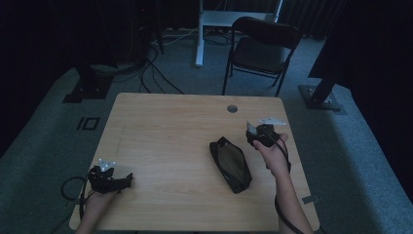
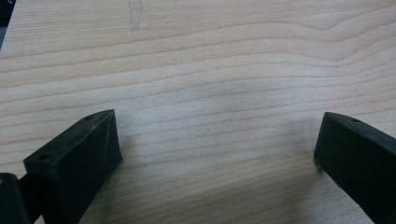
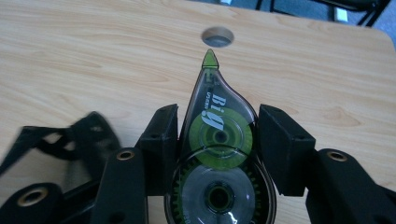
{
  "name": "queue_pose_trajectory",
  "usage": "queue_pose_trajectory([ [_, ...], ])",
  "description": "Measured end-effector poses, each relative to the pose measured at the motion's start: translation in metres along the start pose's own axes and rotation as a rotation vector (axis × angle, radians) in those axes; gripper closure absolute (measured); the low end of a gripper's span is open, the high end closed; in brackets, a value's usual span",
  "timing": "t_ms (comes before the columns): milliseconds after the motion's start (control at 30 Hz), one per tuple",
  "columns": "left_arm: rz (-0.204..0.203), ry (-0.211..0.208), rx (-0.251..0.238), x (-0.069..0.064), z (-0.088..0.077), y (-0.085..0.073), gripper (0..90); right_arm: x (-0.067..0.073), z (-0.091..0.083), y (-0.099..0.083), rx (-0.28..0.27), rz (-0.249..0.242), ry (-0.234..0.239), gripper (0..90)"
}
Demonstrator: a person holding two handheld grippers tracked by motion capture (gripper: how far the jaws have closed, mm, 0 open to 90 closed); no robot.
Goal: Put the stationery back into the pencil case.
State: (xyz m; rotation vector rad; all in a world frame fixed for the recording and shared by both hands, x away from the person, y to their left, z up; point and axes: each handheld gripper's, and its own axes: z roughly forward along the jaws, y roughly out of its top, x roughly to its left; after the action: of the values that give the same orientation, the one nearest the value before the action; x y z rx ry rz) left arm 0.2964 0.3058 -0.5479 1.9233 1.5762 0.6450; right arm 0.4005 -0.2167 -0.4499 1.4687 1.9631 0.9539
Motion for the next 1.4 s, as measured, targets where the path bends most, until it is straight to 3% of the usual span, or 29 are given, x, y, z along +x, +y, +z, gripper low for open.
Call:
queue_pose_trajectory([
  [267, 0.0, 0.0, 0.0, 0.0, 0.0, 0.0, 0.6, 0.017, -0.015, 0.001, -0.025, -0.035, 0.029, 49.2],
  [333, -0.001, 0.0, 0.0, 0.0, 0.0, 0.0, 0.6, 0.026, -0.022, -0.001, -0.05, -0.067, 0.023, 49.2],
  [600, -0.001, 0.0, -0.001, 0.0, 0.0, 0.0, 0.6, 0.05, -0.037, -0.006, -0.053, -0.077, 0.06, 49.3],
  [800, -0.002, 0.0, -0.001, 0.0, 0.0, 0.0, 0.6, 0.058, -0.041, -0.008, -0.056, -0.057, 0.091, 49.3],
  [1000, -0.002, 0.0, -0.001, 0.0, 0.0, 0.0, 0.6, 0.07, -0.04, -0.015, -0.034, -0.051, 0.128, 49.3],
  [1167, -0.001, 0.0, -0.001, 0.0, 0.0, 0.0, 0.6, 0.077, -0.034, -0.019, -0.012, -0.045, 0.124, 49.3],
  [1400, 0.0, 0.0, 0.0, 0.0, 0.0, 0.0, 0.6, 0.084, -0.028, -0.025, 0.011, -0.077, 0.112, 49.3],
])
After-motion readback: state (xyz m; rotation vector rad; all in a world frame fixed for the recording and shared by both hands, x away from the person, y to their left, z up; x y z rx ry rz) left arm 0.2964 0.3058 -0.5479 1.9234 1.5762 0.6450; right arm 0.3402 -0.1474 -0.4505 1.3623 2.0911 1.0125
